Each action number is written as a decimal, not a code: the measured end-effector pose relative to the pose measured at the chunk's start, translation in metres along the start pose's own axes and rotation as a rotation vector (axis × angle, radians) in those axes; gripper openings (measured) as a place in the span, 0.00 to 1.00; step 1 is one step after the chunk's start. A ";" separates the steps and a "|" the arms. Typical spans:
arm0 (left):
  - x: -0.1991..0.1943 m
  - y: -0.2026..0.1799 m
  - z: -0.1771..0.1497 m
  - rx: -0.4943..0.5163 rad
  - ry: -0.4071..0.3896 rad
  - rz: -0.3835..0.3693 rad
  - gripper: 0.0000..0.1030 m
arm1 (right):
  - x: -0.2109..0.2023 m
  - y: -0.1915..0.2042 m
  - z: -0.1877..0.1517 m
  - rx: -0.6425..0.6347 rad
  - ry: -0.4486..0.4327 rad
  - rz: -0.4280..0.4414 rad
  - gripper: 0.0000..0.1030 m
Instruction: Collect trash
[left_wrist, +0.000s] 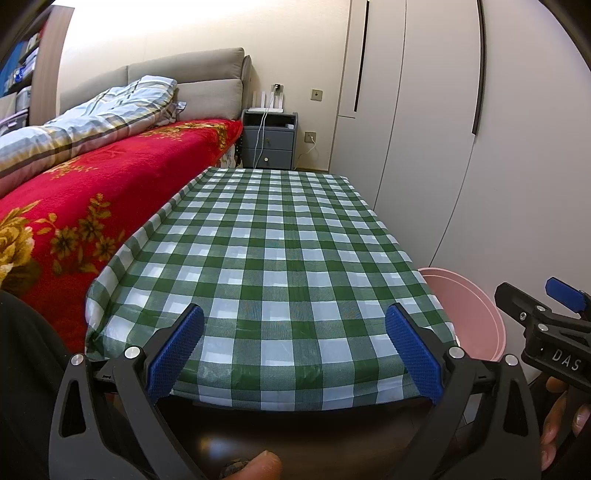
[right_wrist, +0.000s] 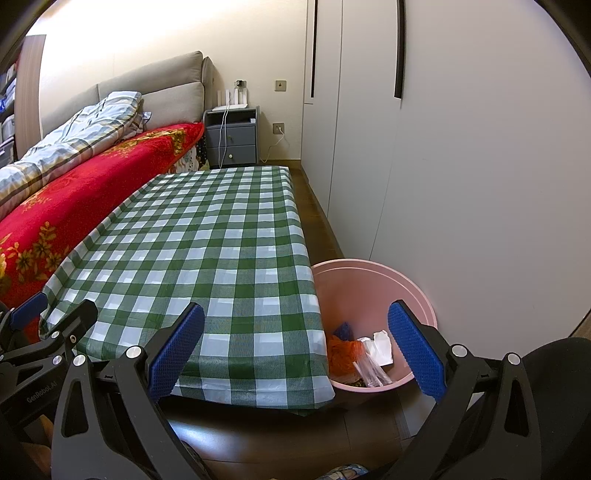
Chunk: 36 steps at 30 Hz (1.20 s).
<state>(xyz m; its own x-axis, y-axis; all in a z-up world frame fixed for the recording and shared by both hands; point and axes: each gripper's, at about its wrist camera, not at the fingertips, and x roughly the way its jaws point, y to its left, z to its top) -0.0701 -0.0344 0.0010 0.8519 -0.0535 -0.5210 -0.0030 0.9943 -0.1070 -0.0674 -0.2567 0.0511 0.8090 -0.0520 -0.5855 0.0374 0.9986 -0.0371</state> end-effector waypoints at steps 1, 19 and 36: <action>0.000 0.001 0.000 0.001 0.001 0.000 0.92 | 0.000 0.000 0.000 0.000 0.000 0.000 0.95; 0.000 -0.002 -0.001 0.007 0.012 -0.003 0.92 | -0.001 0.002 -0.003 -0.007 0.001 0.004 0.95; 0.004 0.000 -0.003 -0.001 0.015 0.005 0.92 | 0.000 0.002 -0.004 -0.010 0.003 0.004 0.95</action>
<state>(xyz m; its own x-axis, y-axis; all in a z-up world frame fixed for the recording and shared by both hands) -0.0686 -0.0352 -0.0036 0.8441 -0.0500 -0.5338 -0.0077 0.9944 -0.1053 -0.0693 -0.2546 0.0479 0.8071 -0.0483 -0.5884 0.0286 0.9987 -0.0428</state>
